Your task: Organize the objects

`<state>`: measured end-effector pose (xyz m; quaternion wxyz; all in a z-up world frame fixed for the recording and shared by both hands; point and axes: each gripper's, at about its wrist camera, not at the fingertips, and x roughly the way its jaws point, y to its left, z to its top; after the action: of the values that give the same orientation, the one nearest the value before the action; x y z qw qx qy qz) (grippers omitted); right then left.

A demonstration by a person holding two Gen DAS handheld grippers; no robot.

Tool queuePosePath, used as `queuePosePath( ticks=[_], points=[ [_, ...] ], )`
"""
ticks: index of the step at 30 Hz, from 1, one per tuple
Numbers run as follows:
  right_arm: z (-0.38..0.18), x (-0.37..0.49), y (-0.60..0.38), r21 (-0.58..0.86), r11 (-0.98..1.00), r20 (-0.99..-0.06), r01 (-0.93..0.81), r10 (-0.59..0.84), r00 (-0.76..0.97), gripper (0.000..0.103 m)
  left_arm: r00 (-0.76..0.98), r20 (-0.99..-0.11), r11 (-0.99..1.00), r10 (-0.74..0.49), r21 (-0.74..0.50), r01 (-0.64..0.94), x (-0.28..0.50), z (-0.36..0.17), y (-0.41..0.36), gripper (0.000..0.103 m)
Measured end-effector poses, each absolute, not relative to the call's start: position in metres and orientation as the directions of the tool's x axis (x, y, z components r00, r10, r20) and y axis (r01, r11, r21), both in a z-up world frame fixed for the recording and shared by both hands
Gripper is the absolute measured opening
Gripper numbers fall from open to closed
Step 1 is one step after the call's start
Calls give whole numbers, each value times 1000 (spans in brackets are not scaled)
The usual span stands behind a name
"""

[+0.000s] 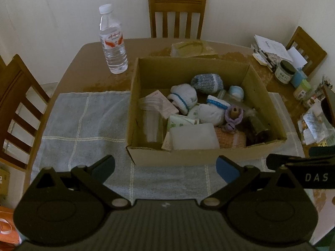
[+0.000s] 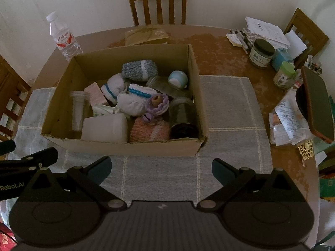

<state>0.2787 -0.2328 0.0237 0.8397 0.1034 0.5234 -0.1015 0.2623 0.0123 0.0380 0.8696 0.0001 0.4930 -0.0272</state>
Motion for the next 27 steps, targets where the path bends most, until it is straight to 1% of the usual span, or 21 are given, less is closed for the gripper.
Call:
queuePosePath(
  ticks=[27],
  points=[
    [23,281,-236,63,956,-902,288,-69,426,103,503,-862,998,-54,-37,44,267,37,8,102]
  ],
)
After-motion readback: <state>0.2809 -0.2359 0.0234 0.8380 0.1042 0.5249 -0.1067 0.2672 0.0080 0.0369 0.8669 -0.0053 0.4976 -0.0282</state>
